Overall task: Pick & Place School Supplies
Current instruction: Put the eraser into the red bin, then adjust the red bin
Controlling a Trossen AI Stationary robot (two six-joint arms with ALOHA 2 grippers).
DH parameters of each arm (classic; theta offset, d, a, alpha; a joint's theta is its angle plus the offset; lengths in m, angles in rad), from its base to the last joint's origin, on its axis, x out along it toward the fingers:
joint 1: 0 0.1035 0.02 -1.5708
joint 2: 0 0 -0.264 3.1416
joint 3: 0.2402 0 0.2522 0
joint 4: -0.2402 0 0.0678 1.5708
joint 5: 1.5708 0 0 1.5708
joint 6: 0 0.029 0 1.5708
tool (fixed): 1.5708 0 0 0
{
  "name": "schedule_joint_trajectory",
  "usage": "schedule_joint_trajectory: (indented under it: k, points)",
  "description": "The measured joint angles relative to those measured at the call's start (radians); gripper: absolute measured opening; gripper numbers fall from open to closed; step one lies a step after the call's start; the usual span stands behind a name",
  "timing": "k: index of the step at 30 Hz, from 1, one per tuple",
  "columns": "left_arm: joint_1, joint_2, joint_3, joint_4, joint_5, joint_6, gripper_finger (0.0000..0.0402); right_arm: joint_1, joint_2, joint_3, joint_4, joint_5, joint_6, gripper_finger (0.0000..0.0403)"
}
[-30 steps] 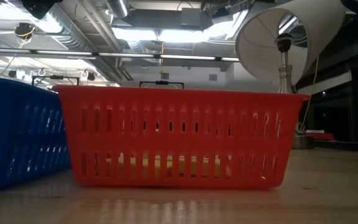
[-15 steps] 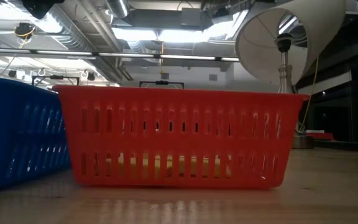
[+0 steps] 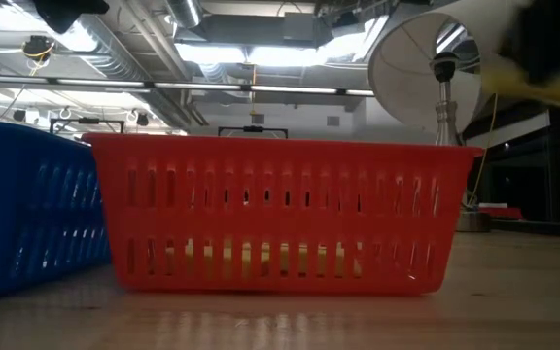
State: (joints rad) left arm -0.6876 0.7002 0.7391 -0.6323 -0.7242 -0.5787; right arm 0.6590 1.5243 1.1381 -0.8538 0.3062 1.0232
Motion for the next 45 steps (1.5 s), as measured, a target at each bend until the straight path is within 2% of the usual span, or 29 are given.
schedule_joint_trajectory:
  k: [5,10,15,20,27,31,34,39,45]
  points:
    - [0.0,0.033,0.0,-0.015,-0.012,-0.008,0.0121,-0.107,0.117,0.119,0.143,-0.009,-0.277,0.0053]
    - [0.0,0.033,0.0,-0.042,-0.007,-0.053,0.0121,-0.176,0.29,0.223,0.271,-0.122,-0.5,0.0053]
    - [-0.01,0.033,0.0,-0.045,0.011,-0.068,0.0121,-0.195,0.405,0.287,0.33,-0.206,-0.596,0.0053]
    - [-0.044,0.033,0.0,-0.045,-0.022,-0.088,0.012,-0.197,0.438,0.295,0.35,-0.239,-0.602,0.0062]
    - [-0.075,0.033,0.0,-0.045,-0.084,-0.121,0.0122,-0.228,0.438,0.296,0.348,-0.191,-0.501,0.0179]
    - [-0.087,0.033,0.0,-0.045,-0.091,-0.145,0.0119,-0.237,0.438,0.296,0.344,-0.198,-0.457,0.0219]
    - [-0.099,0.035,0.0,-0.045,-0.097,-0.163,0.0119,-0.23,0.437,0.296,0.323,-0.207,-0.383,0.0225]
    - [-0.126,0.055,0.0,-0.045,-0.136,-0.204,0.012,-0.154,0.432,0.296,0.208,-0.23,-0.117,0.0215]
    - [-0.143,0.113,0.0,-0.055,-0.244,-0.312,0.0119,0.027,0.385,0.296,0.103,-0.105,0.42,0.0197]
